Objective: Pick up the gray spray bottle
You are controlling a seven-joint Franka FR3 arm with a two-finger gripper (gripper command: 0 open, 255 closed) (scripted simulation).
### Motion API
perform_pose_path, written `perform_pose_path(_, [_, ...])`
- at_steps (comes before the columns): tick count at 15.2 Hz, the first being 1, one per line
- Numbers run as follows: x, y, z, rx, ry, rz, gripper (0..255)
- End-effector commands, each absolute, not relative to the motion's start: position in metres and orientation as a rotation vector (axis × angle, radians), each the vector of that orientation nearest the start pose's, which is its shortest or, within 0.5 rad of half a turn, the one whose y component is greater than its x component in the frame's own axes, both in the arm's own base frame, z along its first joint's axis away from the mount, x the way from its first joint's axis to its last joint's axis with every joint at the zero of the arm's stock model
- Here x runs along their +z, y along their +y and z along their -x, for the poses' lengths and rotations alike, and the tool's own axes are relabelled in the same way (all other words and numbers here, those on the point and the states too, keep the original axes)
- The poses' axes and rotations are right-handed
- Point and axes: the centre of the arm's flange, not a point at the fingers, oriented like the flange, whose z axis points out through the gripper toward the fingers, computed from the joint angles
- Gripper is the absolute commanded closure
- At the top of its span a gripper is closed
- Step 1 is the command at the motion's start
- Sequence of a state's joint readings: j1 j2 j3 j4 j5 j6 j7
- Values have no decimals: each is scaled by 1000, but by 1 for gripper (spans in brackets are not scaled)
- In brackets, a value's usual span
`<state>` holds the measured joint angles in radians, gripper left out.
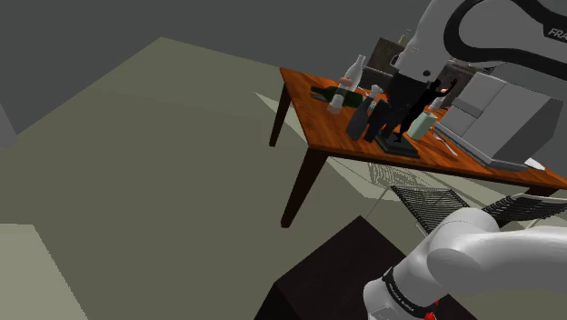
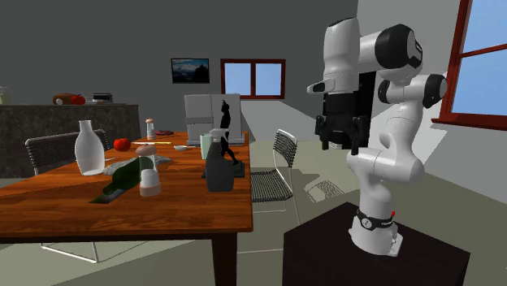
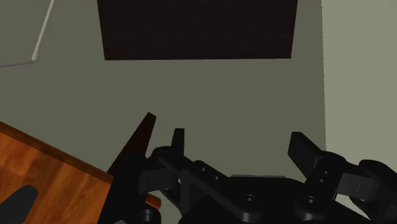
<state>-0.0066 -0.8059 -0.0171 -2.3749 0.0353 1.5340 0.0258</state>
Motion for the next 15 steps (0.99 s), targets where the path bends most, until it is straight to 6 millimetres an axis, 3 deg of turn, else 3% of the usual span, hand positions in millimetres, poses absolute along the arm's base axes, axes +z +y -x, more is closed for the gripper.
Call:
perform_pose_path(1, [585, -5, -297, 55, 67, 3093, 0])
perform_pose_path(15, [537, -128, -369, -344, 440, 3135, 0])
